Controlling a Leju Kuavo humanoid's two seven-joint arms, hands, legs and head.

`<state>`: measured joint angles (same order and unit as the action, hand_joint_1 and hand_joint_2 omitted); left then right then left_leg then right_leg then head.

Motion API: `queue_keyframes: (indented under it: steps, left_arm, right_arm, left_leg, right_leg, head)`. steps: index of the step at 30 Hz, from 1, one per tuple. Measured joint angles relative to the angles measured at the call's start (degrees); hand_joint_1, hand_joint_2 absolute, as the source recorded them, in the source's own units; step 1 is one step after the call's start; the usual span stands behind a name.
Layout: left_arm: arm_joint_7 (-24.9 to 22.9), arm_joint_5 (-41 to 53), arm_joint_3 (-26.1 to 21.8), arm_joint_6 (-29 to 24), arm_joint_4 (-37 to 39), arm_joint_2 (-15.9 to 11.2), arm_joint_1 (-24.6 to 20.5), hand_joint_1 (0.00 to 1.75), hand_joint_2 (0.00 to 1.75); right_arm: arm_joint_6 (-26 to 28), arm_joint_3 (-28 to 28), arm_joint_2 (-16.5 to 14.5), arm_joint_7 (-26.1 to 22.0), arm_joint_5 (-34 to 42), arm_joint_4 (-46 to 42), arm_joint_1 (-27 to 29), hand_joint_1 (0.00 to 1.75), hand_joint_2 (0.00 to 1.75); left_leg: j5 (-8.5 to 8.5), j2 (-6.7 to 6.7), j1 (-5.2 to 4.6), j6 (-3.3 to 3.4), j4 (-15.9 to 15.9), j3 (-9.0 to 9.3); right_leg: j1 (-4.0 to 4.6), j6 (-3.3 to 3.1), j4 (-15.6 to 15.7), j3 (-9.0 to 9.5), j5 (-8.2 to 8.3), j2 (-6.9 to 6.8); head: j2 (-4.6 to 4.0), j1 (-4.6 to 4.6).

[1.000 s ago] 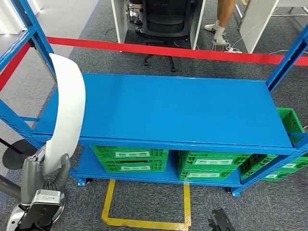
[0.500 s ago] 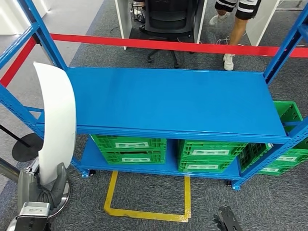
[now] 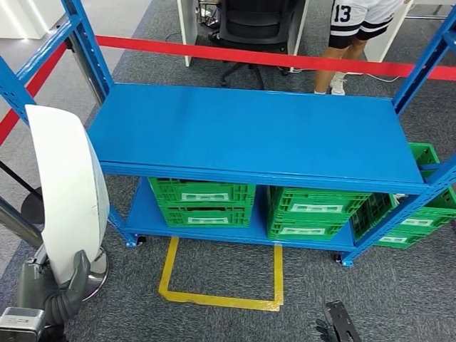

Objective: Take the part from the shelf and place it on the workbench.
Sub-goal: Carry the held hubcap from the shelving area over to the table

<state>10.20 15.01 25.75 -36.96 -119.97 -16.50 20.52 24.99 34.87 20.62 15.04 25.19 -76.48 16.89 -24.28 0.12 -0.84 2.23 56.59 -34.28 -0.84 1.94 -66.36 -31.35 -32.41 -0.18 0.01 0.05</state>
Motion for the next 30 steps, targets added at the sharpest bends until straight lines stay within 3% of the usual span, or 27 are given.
queue_keyframes:
  steps: [2, 4, 6, 7, 8, 10, 11, 12, 13, 14, 15, 17, 18, 19, 21, 22, 24, 26, 27, 28, 29, 30]
  left_arm:
    - [0.1, -0.2, 0.0, 0.0, 0.0, -0.3, 0.2, 1.75, 1.75]
    - [0.1, -0.3, 0.1, 0.0, -0.1, -0.6, 0.3, 1.75, 1.75]
    - [0.2, -0.4, 0.1, 0.0, -0.1, -0.9, 0.4, 1.75, 1.75]
    - [0.3, -0.6, 0.2, 0.0, -0.1, -1.0, 0.5, 1.75, 1.75]
    - [0.5, -1.0, 0.2, 0.1, -0.2, -1.2, 0.5, 1.75, 1.75]
    - [1.1, -2.6, 0.3, 0.5, -0.2, -1.5, 0.6, 1.75, 1.75]
    - [1.6, -3.7, 0.3, 0.8, -0.2, -1.7, 0.6, 1.75, 1.75]
    - [2.0, -4.8, 0.4, 1.1, -0.2, -1.8, 0.7, 1.75, 1.75]
    - [2.5, -5.8, 0.4, 1.5, -0.2, -1.9, 0.8, 1.75, 1.75]
    - [3.0, -6.6, 0.4, 1.8, -0.2, -2.1, 0.8, 1.75, 1.75]
    - [3.5, -7.4, 0.4, 2.2, -0.2, -2.1, 0.9, 1.75, 1.75]
    - [4.4, -9.0, 0.3, 3.3, -0.2, -2.3, 0.9, 1.75, 1.75]
    - [4.9, -9.9, 0.2, 3.9, -0.2, -2.3, 0.9, 1.75, 1.75]
    - [5.2, -10.7, 0.1, 4.7, -0.1, -2.3, 0.9, 1.75, 1.75]
    - [5.7, -12.2, -0.4, 6.4, -0.1, -2.2, 0.9, 1.75, 1.75]
    - [5.8, -12.8, -0.7, 7.3, -0.1, -2.0, 0.8, 1.75, 1.75]
    - [6.0, -13.6, -1.4, 9.0, 0.2, -1.6, 0.8, 1.75, 1.75]
    - [6.4, -14.2, -2.2, 10.6, 0.8, -1.0, 0.7, 1.75, 1.75]
    - [6.7, -14.4, -2.6, 11.3, 1.2, -0.6, 0.7, 1.75, 1.75]
    - [7.0, -14.5, -3.0, 11.9, 1.6, -0.2, 0.6, 1.75, 1.75]
    - [7.4, -14.6, -3.4, 12.6, 2.0, 0.1, 0.6, 1.75, 1.75]
    - [7.8, -14.9, -3.8, 13.4, 2.4, 0.5, 0.6, 1.75, 1.75]
  right_arm:
    - [0.1, 0.3, 0.2, 0.1, 0.0, 0.0, -0.2, 0.00, 1.75]
    - [0.2, 0.4, 0.4, 0.1, 0.0, 0.0, -0.3, 0.00, 1.75]
    - [0.3, 0.7, 0.5, 0.2, 0.0, 0.0, -0.3, 0.00, 1.75]
    - [0.5, 0.8, 0.5, 0.2, 0.0, 0.0, -0.3, 0.00, 1.75]
    - [0.9, 0.9, 0.5, 0.3, 0.1, 0.0, -0.4, 0.00, 1.75]
    - [2.1, 1.1, 0.6, 0.3, 0.5, 0.1, -0.3, 0.00, 1.75]
    - [2.9, 1.2, 0.6, 0.1, 0.9, 0.1, -0.2, 0.00, 1.75]
    - [3.7, 1.2, 0.6, -0.4, 1.3, 0.1, -0.1, 0.00, 1.75]
    - [4.4, 1.1, 0.6, -1.2, 1.8, 0.0, 0.0, 0.00, 1.75]
    - [5.1, 1.0, 0.6, -2.0, 2.3, 0.0, 0.2, 0.00, 1.75]
    - [5.5, 0.8, 0.6, -2.8, 3.0, -0.1, 0.3, 0.00, 1.75]
    - [5.8, 0.0, 0.5, -4.4, 4.6, -0.6, 0.5, 0.00, 1.75]
    - [5.8, -0.5, 0.5, -5.3, 5.2, -0.8, 0.6, 0.00, 1.75]
    - [5.8, -1.0, 0.5, -6.1, 5.6, -1.0, 0.7, 0.00, 1.75]
    - [5.8, -1.7, 0.4, -7.1, 5.7, -1.4, 0.7, 0.00, 1.75]
    - [5.8, -2.0, 0.3, -7.3, 5.7, -1.6, 0.7, 0.00, 1.75]
    - [5.7, -2.4, 0.2, -7.4, 6.0, -1.8, 1.0, 0.00, 1.75]
    - [5.7, -2.6, 0.1, -7.4, 6.9, -1.9, 1.4, 0.00, 1.75]
    - [5.8, -2.7, 0.1, -7.4, 7.4, -1.8, 1.8, 0.00, 1.75]
    - [5.9, -2.7, 0.1, -7.4, 7.9, -1.8, 2.2, 0.00, 1.75]
    - [6.1, -2.7, 0.1, -7.5, 8.4, -1.7, 2.7, 0.00, 1.75]
    - [6.4, -2.7, 0.1, -7.7, 8.9, -1.6, 3.2, 0.00, 1.75]
  left_leg:
    - [0.93, -0.01, -0.12, -0.50, 0.4, -0.88]
    - [1.87, 0.02, -0.05, -1.17, 0.5, -1.20]
    - [1.96, -0.06, 0.19, -1.92, 0.6, -1.51]
    - [0.50, -0.12, 0.31, -2.35, 1.5, -1.86]
    - [-2.01, -0.17, 0.45, -2.80, 3.4, -2.37]
    - [-8.31, -0.20, 0.86, -3.61, 10.2, -3.58]
    - [-10.17, -0.20, 1.07, -3.92, 13.7, -3.93]
    - [-10.65, -0.19, 1.27, -4.17, 16.2, -3.79]
    - [-9.76, -0.19, 1.44, -4.35, 16.9, -2.86]
    - [-8.11, -0.19, 1.60, -4.47, 15.4, -1.05]
    - [-6.52, -0.20, 1.74, -4.55, 12.0, 1.73]
    - [-5.95, -0.28, 1.73, -4.28, 3.6, 7.36]
    - [-6.47, -0.34, 1.63, -3.98, 0.7, 8.97]
    - [-7.02, -0.38, 1.46, -3.57, -0.6, 9.42]
    - [-6.56, -0.24, 1.35, -2.47, -1.0, 8.44]
    - [-6.03, -0.11, 1.34, -1.81, -1.0, 7.81]
    - [-4.77, 0.15, 1.32, -0.71, -1.1, 6.39]
    - [-3.44, 0.17, 1.03, -0.28, -1.0, 4.70]
    - [-2.75, 0.16, 0.86, -0.22, -0.9, 3.76]
    - [-2.06, 0.15, 0.69, -0.21, -0.8, 2.80]
    - [-1.44, 0.13, 0.56, -0.25, -0.7, 1.89]
    - [-0.88, 0.10, 0.46, -0.34, -0.6, 1.13]
  right_leg:
    - [0.27, -0.51, 8.4, 5.66, 0.24, 0.07]
    - [0.60, -0.95, 11.8, 7.27, -0.47, 0.12]
    - [0.57, -1.70, 12.1, 6.31, 0.44, -0.10]
    - [0.47, -2.15, 12.2, 5.80, 1.07, -0.27]
    - [0.33, -2.49, 12.3, 5.16, 1.78, -0.46]
    - [0.31, -2.77, 12.1, 3.64, 3.03, -0.72]
    - [0.31, -2.72, 12.0, 2.91, 3.64, -0.82]
    - [0.29, -2.63, 11.8, 2.10, 4.24, -0.91]
    - [0.25, -2.48, 11.4, 1.20, 4.82, -0.98]
    - [0.19, -2.30, 11.0, 0.33, 5.31, -1.02]
    - [0.13, -2.06, 10.5, -0.60, 5.74, -1.03]
    - [0.16, -1.42, 9.6, -2.01, 6.47, -1.00]
    - [0.21, -1.04, 9.4, -2.48, 6.88, -0.98]
    - [0.23, -0.67, 9.3, -2.86, 7.38, -0.96]
    - [0.08, 0.12, 9.2, -3.51, 7.97, -0.85]
    - [-0.02, 0.41, 8.6, -4.05, 7.09, -0.72]
    - [-0.17, 0.71, 4.3, -5.68, 2.24, -0.33]
    - [-0.17, 0.79, -3.0, -7.39, -2.89, -0.09]
    - [-0.15, 0.77, -5.8, -7.56, -3.66, -0.05]
    - [-0.12, 0.68, -7.0, -6.95, -3.03, -0.03]
    - [-0.07, 0.51, -6.1, -5.37, -1.40, -0.03]
    - [0.01, 0.26, -3.2, -2.87, 0.41, -0.02]
  head:
    - [0.01, -0.02]
    - [0.00, -0.02]
    - [0.01, -0.01]
    - [0.01, -0.08]
    - [0.01, -0.17]
    - [-0.01, -0.31]
    - [-0.01, -0.33]
    - [-0.01, -0.32]
    - [-0.01, -0.33]
    - [-0.01, -0.33]
    - [-0.01, -0.34]
    - [0.00, -0.31]
    - [0.00, -0.31]
    - [0.01, -0.27]
    - [0.00, -0.25]
    - [0.00, -0.19]
    - [0.00, -0.03]
    - [0.00, 0.12]
    - [-0.01, 0.15]
    - [-0.01, 0.15]
    - [-0.01, 0.14]
    - [0.00, 0.14]
